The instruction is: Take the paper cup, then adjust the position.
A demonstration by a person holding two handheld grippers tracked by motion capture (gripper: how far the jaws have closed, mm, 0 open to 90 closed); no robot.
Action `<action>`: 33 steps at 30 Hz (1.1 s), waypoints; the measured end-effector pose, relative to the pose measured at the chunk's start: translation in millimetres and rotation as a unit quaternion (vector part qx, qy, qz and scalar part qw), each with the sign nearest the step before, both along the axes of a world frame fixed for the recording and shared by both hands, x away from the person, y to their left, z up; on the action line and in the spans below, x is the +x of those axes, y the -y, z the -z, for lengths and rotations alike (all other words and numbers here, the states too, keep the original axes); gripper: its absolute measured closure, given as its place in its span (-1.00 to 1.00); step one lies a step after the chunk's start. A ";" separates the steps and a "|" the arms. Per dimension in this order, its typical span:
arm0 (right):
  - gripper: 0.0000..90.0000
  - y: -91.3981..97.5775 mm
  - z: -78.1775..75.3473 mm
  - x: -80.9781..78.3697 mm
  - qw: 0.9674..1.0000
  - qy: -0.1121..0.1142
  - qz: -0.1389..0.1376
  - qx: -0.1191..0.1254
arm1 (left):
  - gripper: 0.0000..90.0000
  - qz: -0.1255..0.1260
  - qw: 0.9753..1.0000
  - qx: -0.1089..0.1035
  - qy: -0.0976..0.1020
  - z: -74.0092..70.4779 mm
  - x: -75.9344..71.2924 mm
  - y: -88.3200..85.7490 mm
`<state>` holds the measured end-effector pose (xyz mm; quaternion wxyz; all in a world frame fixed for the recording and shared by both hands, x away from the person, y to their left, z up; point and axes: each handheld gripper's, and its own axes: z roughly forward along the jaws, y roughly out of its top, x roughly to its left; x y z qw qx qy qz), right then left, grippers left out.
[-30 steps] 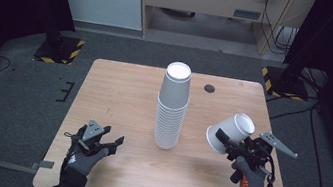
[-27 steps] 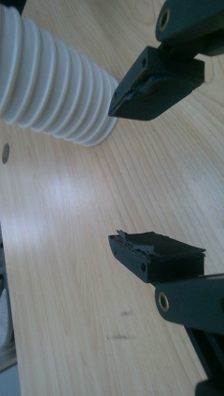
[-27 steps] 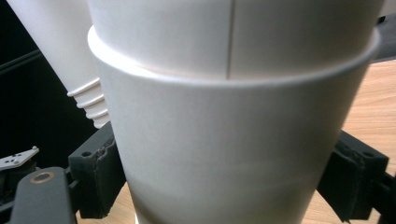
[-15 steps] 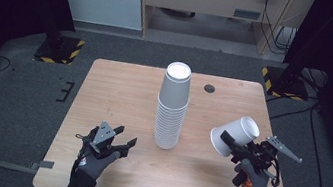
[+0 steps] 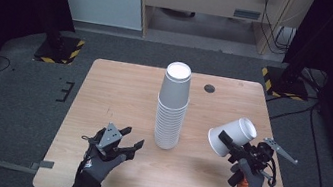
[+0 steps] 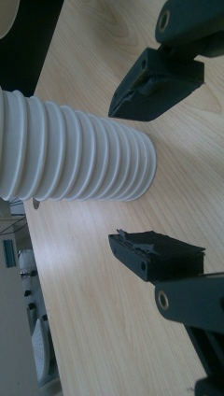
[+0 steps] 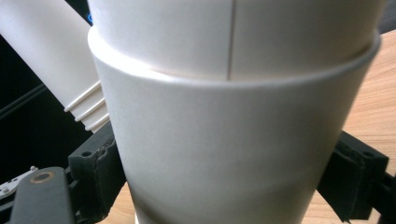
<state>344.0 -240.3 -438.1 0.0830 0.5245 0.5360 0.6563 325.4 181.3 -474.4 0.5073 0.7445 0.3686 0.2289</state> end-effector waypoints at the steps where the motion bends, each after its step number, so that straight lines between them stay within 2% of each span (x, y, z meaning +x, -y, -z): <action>1: -0.67 -0.2 0.5 0.3 1.000 0.000 0.000 0.005 | -0.29 0.001 1.000 0.000 0.002 -0.3 -0.1 0.3; 5: -0.67 -0.3 2.4 0.7 1.000 -0.005 -0.001 0.015 | -0.28 0.006 1.000 -0.002 0.005 -2.6 -2.1 3.7; 12: -0.67 -2.7 4.9 0.4 1.000 -0.008 -0.002 0.014 | -0.26 0.023 1.000 -0.006 0.006 -3.1 -5.6 14.4; 17: -0.67 -3.8 4.2 -1.3 0.999 -0.016 -0.005 0.032 | -0.23 0.041 0.999 -0.009 0.009 -4.7 -7.9 29.0; 28: -0.67 -5.6 5.1 -2.9 0.999 -0.022 -0.009 0.048 | -0.12 0.067 0.997 -0.015 0.019 -4.2 -8.8 55.3; 33: -0.67 -5.9 4.9 -4.7 0.999 -0.023 -0.015 0.047 | -0.09 0.079 0.997 -0.015 0.021 -4.8 -7.7 69.4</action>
